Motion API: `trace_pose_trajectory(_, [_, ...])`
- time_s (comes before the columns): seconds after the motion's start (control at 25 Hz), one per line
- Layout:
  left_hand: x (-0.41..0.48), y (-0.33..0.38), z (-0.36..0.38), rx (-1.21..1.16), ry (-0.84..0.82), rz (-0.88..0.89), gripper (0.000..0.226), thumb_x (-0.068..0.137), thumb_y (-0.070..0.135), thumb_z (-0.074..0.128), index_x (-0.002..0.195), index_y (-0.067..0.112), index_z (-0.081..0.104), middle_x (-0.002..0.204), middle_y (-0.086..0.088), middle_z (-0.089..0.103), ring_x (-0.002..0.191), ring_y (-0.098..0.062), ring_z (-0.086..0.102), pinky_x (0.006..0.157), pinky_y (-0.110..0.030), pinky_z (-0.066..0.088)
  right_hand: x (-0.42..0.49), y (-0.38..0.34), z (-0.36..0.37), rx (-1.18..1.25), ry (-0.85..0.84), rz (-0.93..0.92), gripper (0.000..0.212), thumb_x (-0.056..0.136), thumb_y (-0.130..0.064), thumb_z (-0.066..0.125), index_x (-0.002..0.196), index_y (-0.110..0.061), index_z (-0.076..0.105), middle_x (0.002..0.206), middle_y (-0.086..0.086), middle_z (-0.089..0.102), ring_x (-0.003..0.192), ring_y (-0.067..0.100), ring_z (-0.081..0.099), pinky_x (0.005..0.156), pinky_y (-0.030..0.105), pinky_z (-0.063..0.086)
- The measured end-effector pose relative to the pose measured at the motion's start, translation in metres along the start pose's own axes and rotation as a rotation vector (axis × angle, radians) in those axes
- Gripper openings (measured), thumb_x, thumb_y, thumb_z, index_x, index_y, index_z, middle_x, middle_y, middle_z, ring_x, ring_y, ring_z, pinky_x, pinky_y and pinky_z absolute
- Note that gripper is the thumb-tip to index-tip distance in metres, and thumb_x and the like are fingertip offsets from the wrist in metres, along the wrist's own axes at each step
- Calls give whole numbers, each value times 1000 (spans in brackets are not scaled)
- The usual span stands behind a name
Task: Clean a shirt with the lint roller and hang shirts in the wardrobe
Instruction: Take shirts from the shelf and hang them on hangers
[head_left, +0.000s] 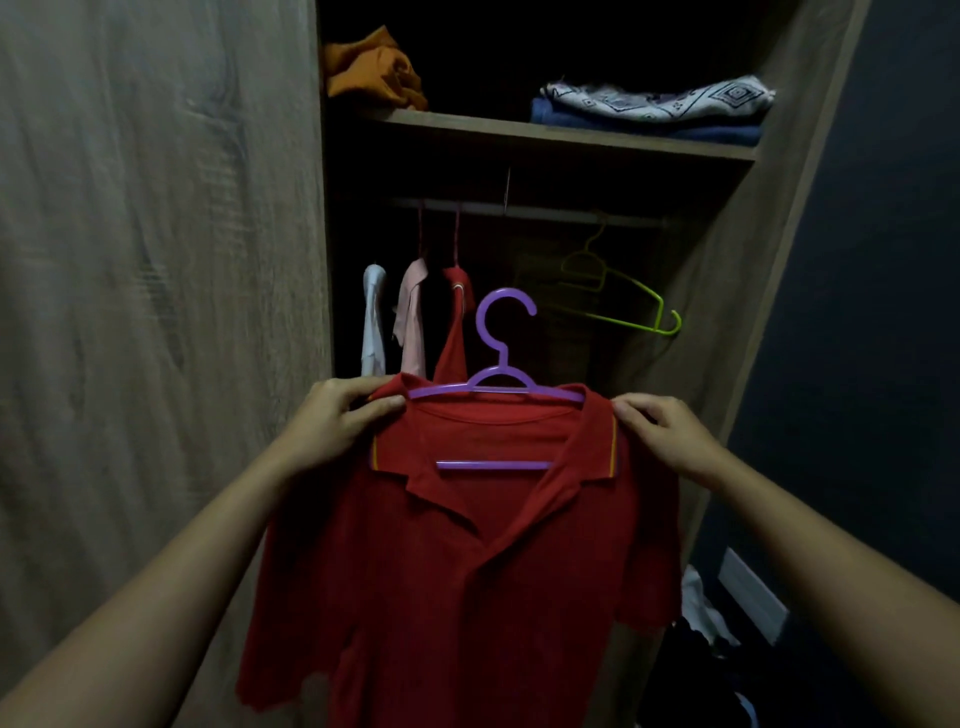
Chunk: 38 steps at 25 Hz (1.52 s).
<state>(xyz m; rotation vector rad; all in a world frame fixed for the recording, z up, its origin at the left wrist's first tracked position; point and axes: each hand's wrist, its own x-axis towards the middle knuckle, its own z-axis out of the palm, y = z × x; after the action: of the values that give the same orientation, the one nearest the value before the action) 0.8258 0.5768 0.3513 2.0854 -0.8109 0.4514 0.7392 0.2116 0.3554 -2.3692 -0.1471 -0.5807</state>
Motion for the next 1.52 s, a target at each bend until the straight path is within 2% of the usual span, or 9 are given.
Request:
trace_pose_trajectory(0.2, [1, 7, 1, 20, -6, -14, 11, 87, 37, 61, 93, 39, 69, 84, 27, 70, 82, 11, 61, 79, -22, 49, 7, 9, 8, 237, 148, 250, 29, 98, -22, 42, 91, -9, 67, 85, 7, 64, 81, 18, 56, 78, 28, 41])
trace_pose_trajectory(0.36, [3, 23, 9, 189, 122, -95, 39, 80, 62, 52, 109, 39, 65, 96, 9, 74, 99, -17, 66, 82, -38, 51, 1, -24, 7, 6, 510, 208, 23, 95, -12, 46, 113, -9, 59, 93, -1, 59, 85, 14, 54, 73, 20, 38])
trace_pose_trajectory(0.48, [4, 47, 32, 317, 189, -178, 34, 86, 53, 53, 114, 37, 64, 105, -2, 72, 106, -29, 61, 79, -36, 46, 0, -52, 33, 96, 102, 108, 14, 95, -16, 47, 88, -21, 59, 81, -4, 64, 65, 2, 60, 69, 25, 43])
trace_pose_trajectory(0.6, [9, 73, 60, 317, 161, -246, 36, 87, 53, 52, 115, 33, 63, 108, -3, 70, 109, -30, 59, 80, -36, 44, 0, -81, 62, 484, -299, 394, 20, 100, -26, 37, 92, -16, 52, 98, 2, 60, 68, 1, 60, 68, 20, 40])
trace_pose_trajectory(0.68, [12, 86, 77, 311, 83, -262, 37, 86, 53, 52, 115, 32, 62, 109, -2, 69, 111, -29, 58, 79, -35, 43, 9, -87, 66, 728, -250, 549, 26, 100, -31, 33, 107, -12, 49, 103, 4, 56, 82, 9, 58, 70, 19, 38])
trace_pose_trajectory(0.88, [21, 112, 101, 200, -118, -212, 45, 87, 43, 56, 129, 28, 53, 121, -4, 66, 117, -25, 58, 93, -34, 47, 35, -69, 50, 809, -138, 704, 35, 98, -41, 35, 73, -19, 48, 67, -3, 51, 60, 5, 49, 58, 18, 38])
trace_pose_trajectory(1.04, [39, 126, 105, -177, -470, -157, 27, 91, 31, 55, 116, 23, 61, 77, -1, 68, 65, -13, 64, 67, -32, 53, 52, -55, 35, 790, -208, 674, 34, 85, -44, 59, 73, -12, 56, 46, 1, 57, 38, 11, 56, 41, 16, 45])
trace_pose_trajectory(1.32, [158, 67, 108, 102, 188, -248, 40, 86, 23, 61, 124, 10, 59, 126, -11, 62, 119, -24, 55, 99, -27, 38, 117, -18, 5, 325, -113, 577, 8, 77, 0, 59, 83, -4, 62, 58, 9, 58, 46, 18, 54, 49, 21, 44])
trace_pose_trajectory(1.52, [218, 24, 126, 119, 209, -453, 82, 84, 18, 63, 146, -4, 13, 153, -27, 15, 142, -37, 20, 114, -37, 19, 151, 12, -19, 142, -68, 366, 11, 81, -7, 58, 88, -9, 66, 66, 7, 58, 55, 19, 53, 54, 26, 42])
